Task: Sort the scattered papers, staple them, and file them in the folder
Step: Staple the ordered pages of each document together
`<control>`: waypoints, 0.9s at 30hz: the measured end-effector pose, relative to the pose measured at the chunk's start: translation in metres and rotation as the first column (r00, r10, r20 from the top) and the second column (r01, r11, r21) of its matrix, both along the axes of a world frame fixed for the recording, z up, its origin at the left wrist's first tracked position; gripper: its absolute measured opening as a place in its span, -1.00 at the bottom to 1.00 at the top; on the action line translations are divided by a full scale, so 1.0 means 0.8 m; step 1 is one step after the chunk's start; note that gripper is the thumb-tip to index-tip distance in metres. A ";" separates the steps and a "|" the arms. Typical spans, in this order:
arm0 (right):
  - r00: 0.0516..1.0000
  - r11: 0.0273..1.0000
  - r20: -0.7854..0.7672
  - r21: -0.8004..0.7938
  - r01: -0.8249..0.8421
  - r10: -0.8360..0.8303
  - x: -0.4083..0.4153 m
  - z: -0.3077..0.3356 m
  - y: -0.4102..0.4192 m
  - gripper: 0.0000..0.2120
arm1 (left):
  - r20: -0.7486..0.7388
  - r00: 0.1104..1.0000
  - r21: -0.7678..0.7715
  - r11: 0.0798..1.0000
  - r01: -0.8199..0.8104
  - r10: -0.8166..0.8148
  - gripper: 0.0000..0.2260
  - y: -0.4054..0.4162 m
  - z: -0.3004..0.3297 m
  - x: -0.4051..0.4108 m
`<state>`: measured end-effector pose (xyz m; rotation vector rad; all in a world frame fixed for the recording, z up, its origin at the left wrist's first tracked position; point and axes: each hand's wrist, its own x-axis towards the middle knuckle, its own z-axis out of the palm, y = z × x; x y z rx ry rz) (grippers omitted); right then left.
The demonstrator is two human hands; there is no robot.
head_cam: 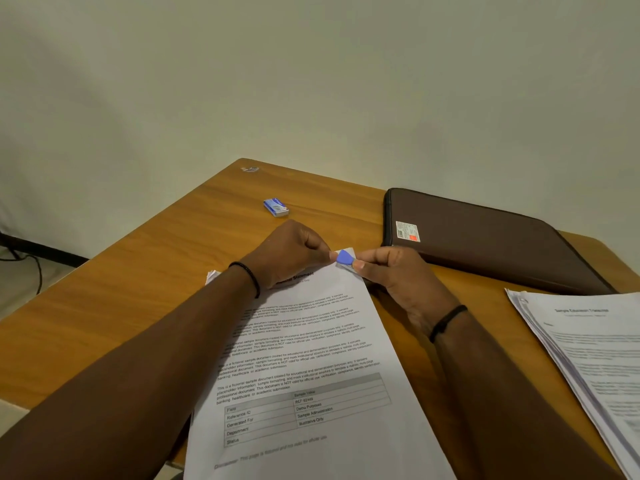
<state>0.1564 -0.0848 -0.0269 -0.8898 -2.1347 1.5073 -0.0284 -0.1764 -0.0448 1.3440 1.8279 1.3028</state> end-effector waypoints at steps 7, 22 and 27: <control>0.999 0.997 -0.031 -0.065 0.039 -0.042 -0.002 0.001 -0.003 -0.90 | -0.006 0.997 -0.047 0.996 0.079 -0.080 -0.48 -0.006 0.017 0.013; 0.999 0.999 -0.036 0.029 0.021 -0.020 -0.007 -0.004 -0.001 -0.93 | 0.120 0.988 -0.100 0.989 0.106 -0.093 -0.61 -0.001 0.011 0.003; 0.988 0.964 -0.063 0.217 0.152 -0.142 0.012 -0.017 0.019 -0.89 | 0.129 0.983 -0.113 0.983 0.144 -0.129 -0.44 0.002 0.002 -0.007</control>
